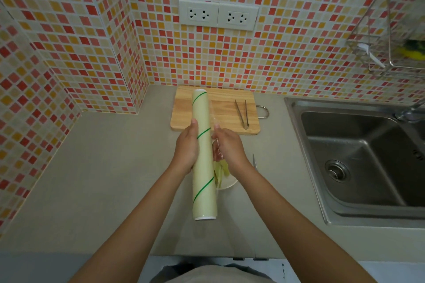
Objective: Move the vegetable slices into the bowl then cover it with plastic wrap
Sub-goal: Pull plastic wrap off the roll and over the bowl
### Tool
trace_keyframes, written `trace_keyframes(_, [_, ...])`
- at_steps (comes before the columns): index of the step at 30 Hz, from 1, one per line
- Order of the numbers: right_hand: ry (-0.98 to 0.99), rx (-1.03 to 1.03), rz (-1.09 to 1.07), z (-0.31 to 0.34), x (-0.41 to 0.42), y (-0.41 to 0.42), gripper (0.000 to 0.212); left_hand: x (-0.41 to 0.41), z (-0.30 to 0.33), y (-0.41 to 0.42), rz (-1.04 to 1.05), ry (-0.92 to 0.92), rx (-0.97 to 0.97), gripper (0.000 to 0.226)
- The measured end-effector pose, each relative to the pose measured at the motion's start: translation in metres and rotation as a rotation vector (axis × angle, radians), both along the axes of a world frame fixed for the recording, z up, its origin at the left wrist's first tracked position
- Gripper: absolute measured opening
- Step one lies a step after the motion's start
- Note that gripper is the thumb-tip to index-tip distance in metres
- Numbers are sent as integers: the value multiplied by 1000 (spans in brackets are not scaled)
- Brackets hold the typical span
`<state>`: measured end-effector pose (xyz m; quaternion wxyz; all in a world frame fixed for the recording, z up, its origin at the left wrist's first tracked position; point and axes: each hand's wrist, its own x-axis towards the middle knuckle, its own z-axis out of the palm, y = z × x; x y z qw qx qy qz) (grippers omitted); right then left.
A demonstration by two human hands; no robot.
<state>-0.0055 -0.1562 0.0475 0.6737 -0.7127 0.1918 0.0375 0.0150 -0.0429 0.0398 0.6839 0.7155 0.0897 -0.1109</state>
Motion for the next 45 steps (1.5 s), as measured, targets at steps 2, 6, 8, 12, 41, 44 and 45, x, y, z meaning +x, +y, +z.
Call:
trace_keyframes(2, [-66,-76,-43,-3,2,2,39,-4,0,0,-35,20,-21,59])
trace_keyframes(6, [-168,-386,-141,-13,0,5,36,-6,-2,3,-78,3,-86,53])
trace_keyframes(8, [-182,-457,-167,-15,-1,2,36,-5,-5,5,-72,14,-118,46])
trace_keyframes(12, [-176,-559,-152,-16,-2,-3,38,-4,-9,8,-70,111,-210,39])
trace_keyframes(41, [-135,-567,-265,-20,-7,-47,35,10,-21,19,-139,181,-117,43])
trace_keyframes(44, [-128,-588,-257,-23,-8,-48,35,11,-24,23,-140,129,-44,46])
trace_keyframes(45, [-121,-591,-260,-23,-8,-50,34,12,-24,24,-130,107,-16,44])
